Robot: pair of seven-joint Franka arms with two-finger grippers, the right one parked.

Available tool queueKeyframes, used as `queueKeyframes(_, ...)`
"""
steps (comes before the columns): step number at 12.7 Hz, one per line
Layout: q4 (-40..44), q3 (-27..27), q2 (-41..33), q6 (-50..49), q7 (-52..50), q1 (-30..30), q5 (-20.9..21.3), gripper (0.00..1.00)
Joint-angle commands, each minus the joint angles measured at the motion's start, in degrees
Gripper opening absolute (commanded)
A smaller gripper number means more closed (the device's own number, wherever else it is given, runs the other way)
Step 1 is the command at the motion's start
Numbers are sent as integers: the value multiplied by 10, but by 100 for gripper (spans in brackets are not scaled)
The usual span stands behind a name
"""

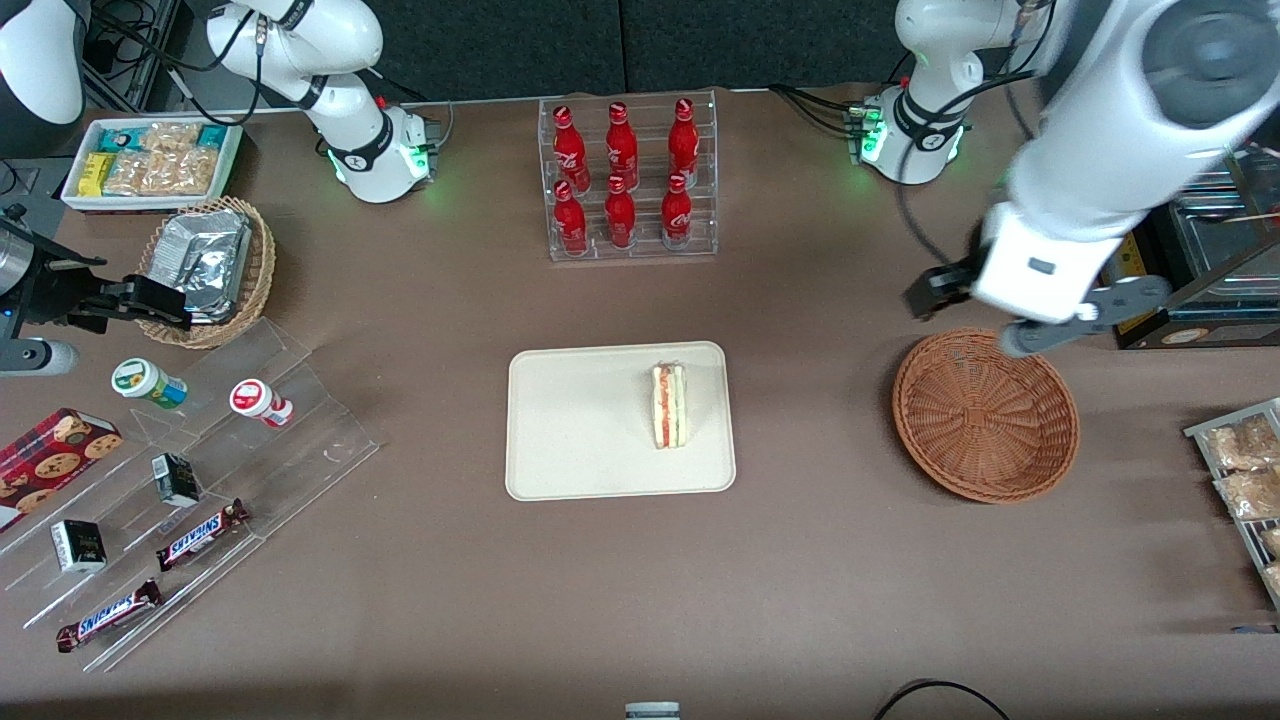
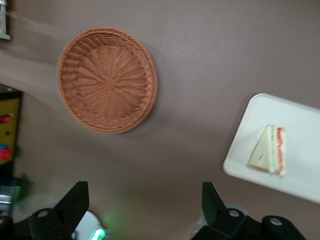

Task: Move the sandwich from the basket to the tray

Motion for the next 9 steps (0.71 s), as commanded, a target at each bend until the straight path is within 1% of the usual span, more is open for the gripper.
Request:
queueKeyframes(1,-21,48,-44,-21,92,17,-34,100)
queueKeyframes(2,-24,88,-63,-25,133,13,-61,100)
queueKeyframes(3,-32,123,-80,-31,181,8,-78,100)
queueKeyframes(5,-56,182,-119,-46,271,-6,-91,100)
queueKeyframes(8,-105,281,-170,-41,331,-68,-106,100)
queueKeyframes(9,-122,290,-183,-39,345,-73,-109,100)
